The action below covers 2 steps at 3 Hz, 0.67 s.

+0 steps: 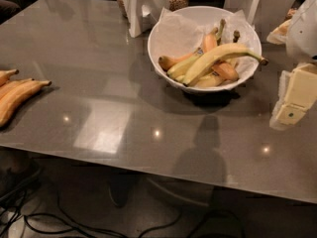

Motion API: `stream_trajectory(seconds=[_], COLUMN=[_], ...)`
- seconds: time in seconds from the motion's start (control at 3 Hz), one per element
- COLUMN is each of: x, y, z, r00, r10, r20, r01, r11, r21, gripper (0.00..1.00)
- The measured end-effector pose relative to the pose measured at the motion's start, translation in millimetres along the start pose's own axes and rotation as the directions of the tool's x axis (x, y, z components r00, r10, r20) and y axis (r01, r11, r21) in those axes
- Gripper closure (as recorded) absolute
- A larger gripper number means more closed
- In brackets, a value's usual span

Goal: Pick banana from white bowl

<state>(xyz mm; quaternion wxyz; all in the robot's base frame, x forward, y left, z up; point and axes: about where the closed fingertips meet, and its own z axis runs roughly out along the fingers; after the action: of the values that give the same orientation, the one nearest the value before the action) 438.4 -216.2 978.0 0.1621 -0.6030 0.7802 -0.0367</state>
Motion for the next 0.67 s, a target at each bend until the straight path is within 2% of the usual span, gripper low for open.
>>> stream_trajectory(seconds=[0.33,0.67], x=[0.0,-4.5], y=[0.0,-7.3], z=[0.0,1.2], r00=[1.000,0.999], r10=[0.000,-0.020], r20=[0.000,0.027], r01=[0.000,0.019], r11=[1.0000,0.9992], r21=[0.000,0.035], gripper=[0.00,0.00])
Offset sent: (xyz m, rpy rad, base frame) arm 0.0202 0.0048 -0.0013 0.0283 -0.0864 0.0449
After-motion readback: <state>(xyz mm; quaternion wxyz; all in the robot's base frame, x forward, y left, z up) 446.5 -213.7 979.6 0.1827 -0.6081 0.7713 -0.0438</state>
